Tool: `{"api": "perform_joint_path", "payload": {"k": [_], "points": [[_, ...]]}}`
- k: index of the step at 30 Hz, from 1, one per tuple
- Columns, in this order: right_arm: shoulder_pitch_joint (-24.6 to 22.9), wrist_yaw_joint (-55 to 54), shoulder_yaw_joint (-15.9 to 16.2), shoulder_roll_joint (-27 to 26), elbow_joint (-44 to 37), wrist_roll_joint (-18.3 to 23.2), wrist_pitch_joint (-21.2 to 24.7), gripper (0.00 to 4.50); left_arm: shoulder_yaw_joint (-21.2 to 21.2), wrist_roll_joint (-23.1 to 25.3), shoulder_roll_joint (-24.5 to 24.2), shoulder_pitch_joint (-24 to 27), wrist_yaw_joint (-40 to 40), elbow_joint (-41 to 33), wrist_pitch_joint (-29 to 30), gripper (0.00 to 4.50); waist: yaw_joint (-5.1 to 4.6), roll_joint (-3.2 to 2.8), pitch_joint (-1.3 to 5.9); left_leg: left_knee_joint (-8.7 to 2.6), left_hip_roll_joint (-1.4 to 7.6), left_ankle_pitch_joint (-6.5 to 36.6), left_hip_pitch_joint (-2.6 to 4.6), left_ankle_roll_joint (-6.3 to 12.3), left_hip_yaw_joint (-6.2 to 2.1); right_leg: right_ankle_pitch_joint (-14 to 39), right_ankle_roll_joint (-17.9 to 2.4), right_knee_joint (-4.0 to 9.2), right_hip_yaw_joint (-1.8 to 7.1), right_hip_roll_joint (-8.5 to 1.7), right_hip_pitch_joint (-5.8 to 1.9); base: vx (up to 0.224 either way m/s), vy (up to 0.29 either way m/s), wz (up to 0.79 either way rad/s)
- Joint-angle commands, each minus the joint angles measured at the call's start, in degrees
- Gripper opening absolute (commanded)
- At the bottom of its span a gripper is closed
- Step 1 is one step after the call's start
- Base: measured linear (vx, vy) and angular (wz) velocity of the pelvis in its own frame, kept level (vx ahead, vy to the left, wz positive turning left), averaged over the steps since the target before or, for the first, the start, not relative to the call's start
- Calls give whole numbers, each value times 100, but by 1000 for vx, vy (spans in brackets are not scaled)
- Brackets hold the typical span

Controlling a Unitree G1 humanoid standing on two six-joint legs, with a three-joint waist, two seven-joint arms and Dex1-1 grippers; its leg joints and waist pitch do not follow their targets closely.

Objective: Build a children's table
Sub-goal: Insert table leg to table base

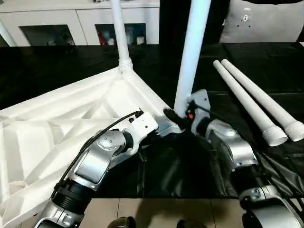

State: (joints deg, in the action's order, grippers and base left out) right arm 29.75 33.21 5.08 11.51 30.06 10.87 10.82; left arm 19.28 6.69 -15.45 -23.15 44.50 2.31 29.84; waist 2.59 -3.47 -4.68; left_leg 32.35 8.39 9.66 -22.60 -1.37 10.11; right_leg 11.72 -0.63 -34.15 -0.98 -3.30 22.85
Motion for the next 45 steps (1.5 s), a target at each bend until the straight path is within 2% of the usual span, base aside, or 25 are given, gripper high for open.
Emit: {"api": "perform_joint_path", "payload": {"k": [1,3,6,7,8,9,12,15,19,24,25,27,31,36,41,42,45], "points": [[-251,57,-61,201,127,-101,222,383,141,-63,-121,-81,220,-224,-188,0,36,-23,341,-351,450,1169,111,398,-177,162,-1534,375,206,-481,-255,0,0,0],[-556,381,-112,387,-309,57,174,395,138,-55,-207,-125,284,-93,-315,0,95,-19,351,-323,456,1010,122,498,-167,-46,-1510,372,205,-479,-269,0,0,0],[-698,536,-181,475,-533,180,210,408,167,-26,-270,-158,336,11,-441,0,154,-28,364,-296,462,781,111,633,-168,-337,-1543,328,190,-480,-267,0,0,0],[-809,593,-221,576,-699,193,152,429,221,4,-350,-175,429,106,-603,0,155,-33,354,-301,463,780,98,638,-172,-303,-1542,332,185,-485,-268,0,0,0],[-926,710,-221,718,-870,174,53,429,254,-3,-424,-184,547,192,-739,0,185,-37,360,-294,471,832,123,630,-167,-201,-1498,349,182,-473,-253,0,0,0],[-926,710,-221,718,-870,174,53,443,254,-3,-424,-184,547,192,-739,0,206,-36,354,-304,477,870,114,608,-175,-134,-1485,340,177,-475,-261,0,0,0],[-1078,958,-239,1007,-1142,183,-105,448,299,-37,-575,-261,755,459,-1098,0,234,-36,351,-304,471,972,122,544,-172,9,-1475,352,176,-482,-252,0,0,0],[-1174,1309,-237,1304,-1425,280,-9,448,339,-117,-712,-329,1013,701,-1545,0,254,-29,358,-294,460,964,120,551,-177,6,-1418,349,172,-474,-269,0,0,0],[-1146,1803,-287,1619,-1582,448,-46,448,441,-186,-891,-412,1457,980,-2154,0,251,-27,370,-268,457,877,105,642,-176,-135,-1481,328,160,-489,-279,0,0,0],[-1128,2306,-163,1909,-1753,515,-9,448,585,-211,-1012,-535,1824,1294,-2619,0,276,-45,398,-234,478,714,110,725,-168,-394,-1608,268,138,-481,-278,0,0,0],[-1110,2402,-123,1968,-1773,494,-30,448,615,-244,-1024,-570,1932,1376,-2734,0,273,-7,398,-233,475,734,104,729,-160,-379,-1619,272,138,-483,-283,0,0,0],[-1071,2581,-52,2067,-1782,440,-117,448,662,-301,-1035,-619,2121,1488,-2928,0,282,6,393,-228,475,817,106,718,-154,-203,-1634,281,142,-499,-280,0,0,0],[-922,2788,53,2144,-1690,319,-373,448,748,-369,-1079,-664,2437,1573,-3130,0,290,-12,384,-235,489,961,116,647,-155,117,-1635,293,145,-509,-264,0,0,0],[-848,3162,195,2111,-1712,451,-351,448,798,-373,-1061,-712,2600,1698,-3322,0,292,0,367,-240,499,1150,119,550,-150,529,-1613,313,155,-514,-247,0,0,0],[-782,3299,287,1993,-1575,414,-497,411,805,-381,-1030,-743,2665,1798,-3429,0,293,-14,369,-246,503,1273,125,461,-152,653,-1611,318,151,-516,-235,0,0,0],[-777,3302,287,1986,-1566,416,-502,390,806,-381,-1030,-743,2669,1799,-3431,0,295,-16,378,-248,509,1262,129,450,-155,614,-1608,310,148,-518,-234,0,0,0],[-710,3354,296,1919,-1463,384,-527,373,795,-375,-1017,-753,2710,1836,-3470,0,305,-19,396,-231,506,1104,122,506,-155,342,-1642,280,139,-511,-241,0,0,0]]}}
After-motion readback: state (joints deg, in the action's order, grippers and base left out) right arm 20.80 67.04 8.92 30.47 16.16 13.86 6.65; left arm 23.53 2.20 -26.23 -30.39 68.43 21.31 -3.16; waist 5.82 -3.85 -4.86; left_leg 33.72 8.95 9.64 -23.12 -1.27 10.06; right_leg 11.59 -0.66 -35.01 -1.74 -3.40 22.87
